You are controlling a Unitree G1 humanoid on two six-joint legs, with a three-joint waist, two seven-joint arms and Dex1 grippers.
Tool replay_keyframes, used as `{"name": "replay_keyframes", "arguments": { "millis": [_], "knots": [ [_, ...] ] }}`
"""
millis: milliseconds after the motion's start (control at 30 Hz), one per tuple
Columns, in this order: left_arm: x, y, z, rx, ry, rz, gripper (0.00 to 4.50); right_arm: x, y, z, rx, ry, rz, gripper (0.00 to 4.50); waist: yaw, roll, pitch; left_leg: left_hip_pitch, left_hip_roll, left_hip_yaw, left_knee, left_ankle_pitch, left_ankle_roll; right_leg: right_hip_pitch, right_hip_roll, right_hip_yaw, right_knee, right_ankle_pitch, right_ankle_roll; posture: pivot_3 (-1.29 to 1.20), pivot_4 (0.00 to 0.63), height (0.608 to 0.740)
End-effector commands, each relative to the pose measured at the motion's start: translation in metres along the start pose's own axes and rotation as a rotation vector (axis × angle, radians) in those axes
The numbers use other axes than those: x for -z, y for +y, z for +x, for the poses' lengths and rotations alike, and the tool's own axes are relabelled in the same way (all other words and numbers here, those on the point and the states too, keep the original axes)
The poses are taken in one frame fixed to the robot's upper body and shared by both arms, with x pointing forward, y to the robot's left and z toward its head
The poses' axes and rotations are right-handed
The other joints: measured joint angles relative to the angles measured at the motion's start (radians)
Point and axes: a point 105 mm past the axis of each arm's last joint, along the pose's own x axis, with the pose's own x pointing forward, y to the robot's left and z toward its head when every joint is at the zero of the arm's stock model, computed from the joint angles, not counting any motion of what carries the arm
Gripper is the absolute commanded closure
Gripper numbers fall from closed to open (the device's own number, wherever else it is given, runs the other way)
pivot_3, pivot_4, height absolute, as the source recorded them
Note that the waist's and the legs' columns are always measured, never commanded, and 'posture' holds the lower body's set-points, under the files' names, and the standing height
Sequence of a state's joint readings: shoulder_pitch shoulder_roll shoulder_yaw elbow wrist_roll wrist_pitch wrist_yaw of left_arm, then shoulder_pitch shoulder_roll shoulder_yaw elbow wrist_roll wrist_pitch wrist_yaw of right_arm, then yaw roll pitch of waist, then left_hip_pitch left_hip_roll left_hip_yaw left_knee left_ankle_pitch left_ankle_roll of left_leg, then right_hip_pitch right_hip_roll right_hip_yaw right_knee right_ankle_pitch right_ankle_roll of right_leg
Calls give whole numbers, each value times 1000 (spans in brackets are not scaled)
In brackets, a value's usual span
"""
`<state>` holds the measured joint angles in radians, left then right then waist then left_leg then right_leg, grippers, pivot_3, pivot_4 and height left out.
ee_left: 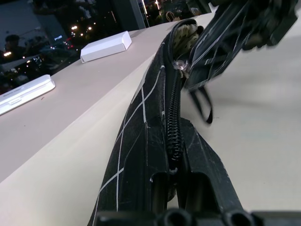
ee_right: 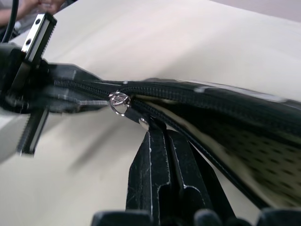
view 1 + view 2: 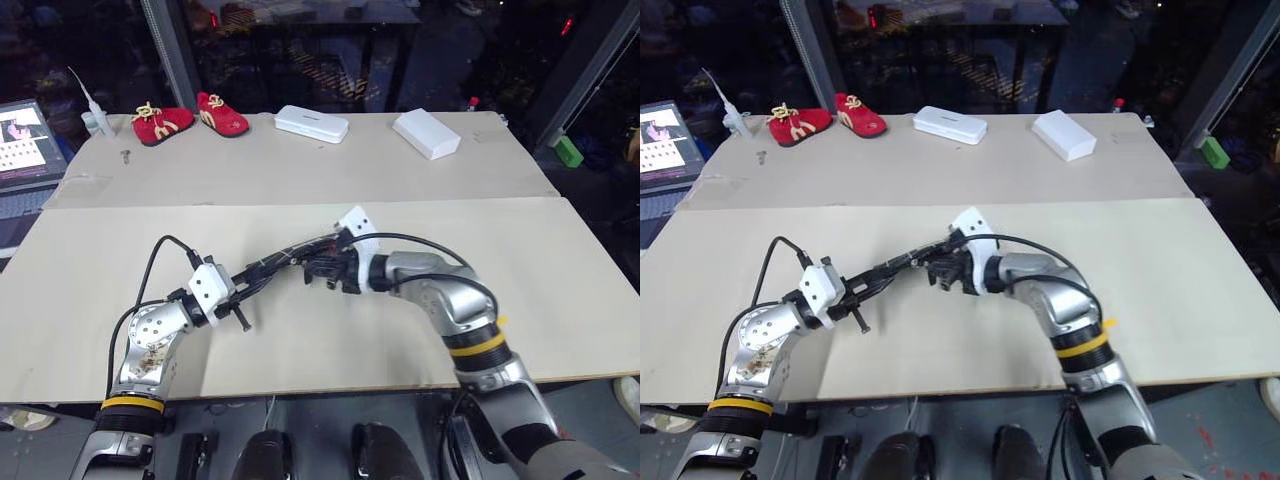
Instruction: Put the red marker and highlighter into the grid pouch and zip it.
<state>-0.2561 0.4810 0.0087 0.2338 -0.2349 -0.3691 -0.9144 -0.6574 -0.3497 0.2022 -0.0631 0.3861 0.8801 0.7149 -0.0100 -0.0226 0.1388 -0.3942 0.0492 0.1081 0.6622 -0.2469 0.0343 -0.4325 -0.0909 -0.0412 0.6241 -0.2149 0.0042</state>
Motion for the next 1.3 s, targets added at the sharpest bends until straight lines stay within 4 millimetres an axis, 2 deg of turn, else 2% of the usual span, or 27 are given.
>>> {"name": "replay_keyframes", "arguments": {
  "millis": [33,100,233,567,633,767,867,933,1100,1200,1300],
  "knots": [
    [-7,7,-3,-21,-21,32,4500,-7,-28,-41,107,-17,-43,4484,-1,0,0,0,0,0,0,0,0,0,0,0,0,0,0,0,150,740],
    [-6,7,-4,-21,-19,31,4500,0,-45,-61,171,12,-53,4484,-2,0,0,0,0,0,0,0,0,0,0,0,0,0,0,0,150,740],
    [-5,7,-5,-20,-15,31,4500,10,-76,-88,305,56,-74,4484,-7,0,0,0,0,1,0,0,0,-1,1,0,0,0,0,0,150,740],
    [-5,9,-6,-20,-12,36,4500,7,-98,-101,381,35,-81,4484,-4,0,0,0,0,2,0,0,0,-1,0,1,0,0,0,0,150,740],
    [-5,9,-6,-20,-12,36,4500,6,-95,-98,358,11,-57,4484,-3,0,0,0,0,2,0,0,0,-1,0,1,0,0,0,0,150,740],
    [-7,8,-3,-12,-21,39,4500,18,-58,-77,166,27,-39,3366,-2,0,0,0,0,1,0,0,0,-1,1,1,0,0,0,0,150,740],
    [-7,8,-1,-5,-26,39,4500,22,-54,-76,157,23,6,2397,-3,0,0,-1,0,1,0,0,0,-1,1,0,0,0,0,0,150,740],
    [-8,6,1,8,-31,41,4500,24,-54,-83,146,16,73,1666,-2,0,0,-1,0,1,0,0,0,-1,0,1,0,0,0,0,150,740],
    [-12,1,6,72,-46,57,4500,19,-56,-127,153,13,65,1666,11,0,0,-1,-1,1,0,0,0,-1,0,1,0,0,1,0,150,740],
    [-15,-3,13,128,-64,69,4500,10,-38,-154,96,-37,-10,1666,24,0,0,-3,-1,1,0,0,1,-2,0,0,-2,0,1,0,150,740],
    [-16,-8,22,189,-84,90,4500,12,-24,-169,85,-54,-51,1666,24,0,0,-5,-1,1,0,-1,1,-2,1,-1,-2,0,1,0,150,740]
  ]
}}
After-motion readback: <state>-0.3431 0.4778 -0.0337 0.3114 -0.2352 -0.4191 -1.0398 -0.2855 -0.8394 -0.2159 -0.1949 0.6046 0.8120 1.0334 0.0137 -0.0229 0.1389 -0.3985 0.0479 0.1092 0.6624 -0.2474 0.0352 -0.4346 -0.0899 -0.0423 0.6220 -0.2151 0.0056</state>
